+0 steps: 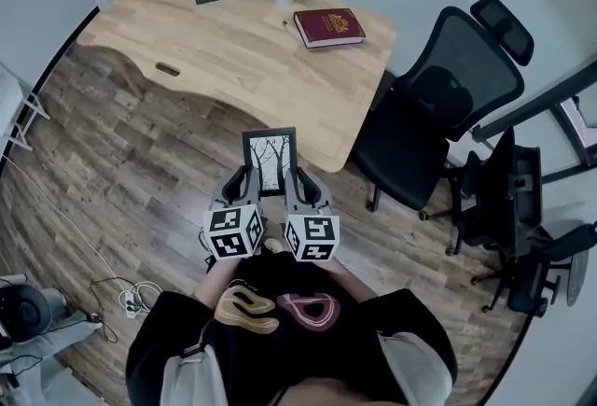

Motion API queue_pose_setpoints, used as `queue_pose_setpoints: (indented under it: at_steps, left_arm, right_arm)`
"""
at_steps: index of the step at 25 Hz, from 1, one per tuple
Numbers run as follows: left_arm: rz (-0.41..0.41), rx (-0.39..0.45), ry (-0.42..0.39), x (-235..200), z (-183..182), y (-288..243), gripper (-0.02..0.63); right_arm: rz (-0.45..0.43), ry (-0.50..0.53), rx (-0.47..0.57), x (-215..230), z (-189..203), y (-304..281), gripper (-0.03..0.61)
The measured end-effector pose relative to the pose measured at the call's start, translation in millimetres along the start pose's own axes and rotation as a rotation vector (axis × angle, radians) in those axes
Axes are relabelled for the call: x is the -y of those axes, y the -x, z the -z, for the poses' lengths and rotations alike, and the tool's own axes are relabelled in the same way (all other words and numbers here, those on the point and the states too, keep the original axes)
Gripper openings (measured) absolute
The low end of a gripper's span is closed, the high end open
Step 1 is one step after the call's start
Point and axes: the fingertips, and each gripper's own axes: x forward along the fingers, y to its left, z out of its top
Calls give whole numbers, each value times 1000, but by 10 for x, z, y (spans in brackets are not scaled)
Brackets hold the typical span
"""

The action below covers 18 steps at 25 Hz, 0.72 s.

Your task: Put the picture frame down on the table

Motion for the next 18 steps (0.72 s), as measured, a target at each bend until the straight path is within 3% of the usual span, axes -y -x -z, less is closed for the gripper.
queue_pose_setpoints:
  at_steps: [8,18]
  left_arm:
    - [20,19,30,-196,-168,-295,83]
    - [80,15,-7,-829,-783,-929,84]
  right_arm:
    - [24,15,-5,14,-118,-377,74]
    - [63,-9,3,-191,-464,-1321,74]
